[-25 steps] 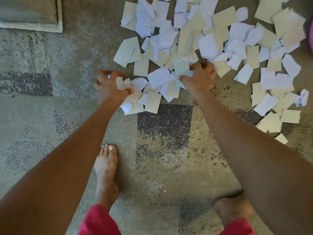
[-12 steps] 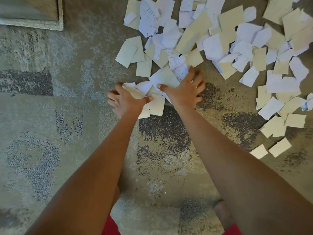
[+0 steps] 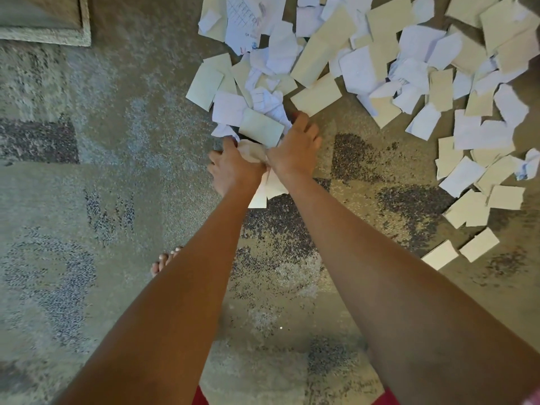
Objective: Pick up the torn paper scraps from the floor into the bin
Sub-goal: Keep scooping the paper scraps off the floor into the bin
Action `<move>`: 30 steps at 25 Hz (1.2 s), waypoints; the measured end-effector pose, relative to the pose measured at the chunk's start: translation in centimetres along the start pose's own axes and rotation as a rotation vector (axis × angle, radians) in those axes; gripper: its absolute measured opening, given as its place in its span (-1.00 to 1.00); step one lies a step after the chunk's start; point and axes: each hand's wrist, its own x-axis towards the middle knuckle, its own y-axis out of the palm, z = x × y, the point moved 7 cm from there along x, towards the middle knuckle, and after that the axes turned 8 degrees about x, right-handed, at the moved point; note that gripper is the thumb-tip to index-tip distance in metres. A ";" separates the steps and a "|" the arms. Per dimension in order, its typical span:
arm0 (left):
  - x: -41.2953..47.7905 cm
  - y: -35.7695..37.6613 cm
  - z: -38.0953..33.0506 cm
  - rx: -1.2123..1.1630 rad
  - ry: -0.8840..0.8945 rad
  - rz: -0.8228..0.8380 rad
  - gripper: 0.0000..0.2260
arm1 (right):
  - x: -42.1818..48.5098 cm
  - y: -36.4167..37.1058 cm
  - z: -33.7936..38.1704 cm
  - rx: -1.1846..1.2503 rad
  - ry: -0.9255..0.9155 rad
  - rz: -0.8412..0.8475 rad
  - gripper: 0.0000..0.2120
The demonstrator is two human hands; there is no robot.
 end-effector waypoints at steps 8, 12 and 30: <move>-0.2 -1.0 -0.1 -0.171 0.112 0.056 -0.60 | 0.4 -0.5 -2.7 0.380 0.030 0.124 -0.69; -0.4 -2.0 0.4 -0.251 0.107 0.119 -0.63 | -0.1 -2.2 -4.1 0.467 0.077 0.101 -0.72; -10.6 -10.5 -10.8 -0.448 0.185 0.041 -0.69 | -5.0 -23.2 -5.7 0.729 0.084 -0.122 -0.64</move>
